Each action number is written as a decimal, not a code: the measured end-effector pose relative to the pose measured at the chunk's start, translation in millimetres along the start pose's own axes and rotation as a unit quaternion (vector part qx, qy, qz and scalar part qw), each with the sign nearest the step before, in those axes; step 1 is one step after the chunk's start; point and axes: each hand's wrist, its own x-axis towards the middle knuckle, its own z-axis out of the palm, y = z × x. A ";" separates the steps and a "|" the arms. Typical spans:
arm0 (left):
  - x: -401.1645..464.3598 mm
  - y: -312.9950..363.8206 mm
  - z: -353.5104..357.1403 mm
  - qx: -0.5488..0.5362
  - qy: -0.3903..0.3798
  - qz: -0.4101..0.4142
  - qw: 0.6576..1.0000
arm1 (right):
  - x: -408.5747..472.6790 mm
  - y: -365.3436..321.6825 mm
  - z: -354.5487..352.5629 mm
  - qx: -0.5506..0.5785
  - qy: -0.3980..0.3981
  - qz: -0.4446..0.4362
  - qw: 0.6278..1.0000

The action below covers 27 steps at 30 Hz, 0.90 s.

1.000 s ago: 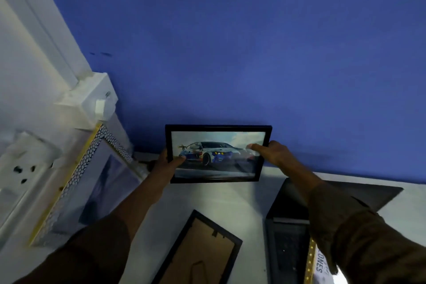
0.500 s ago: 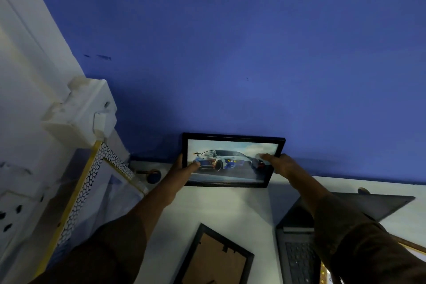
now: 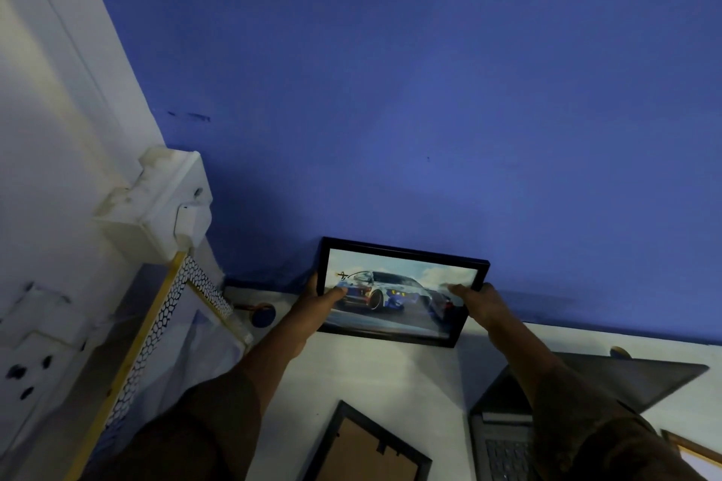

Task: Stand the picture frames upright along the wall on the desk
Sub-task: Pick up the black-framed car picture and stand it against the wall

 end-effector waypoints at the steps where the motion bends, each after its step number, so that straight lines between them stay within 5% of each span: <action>1: -0.5 0.4 1.0 0.001 -0.002 0.001 1.000 | 0.3 0.1 -1.3 0.005 0.001 -0.004 1.000; 12: 1.0 -0.4 12.0 0.025 0.006 0.028 0.999 | 13.7 11.6 -9.9 0.013 0.016 -0.028 0.999; 27: -43.4 -29.4 17.5 -0.012 0.070 -0.045 0.996 | -35.0 -9.4 -16.8 0.024 0.102 -0.056 0.993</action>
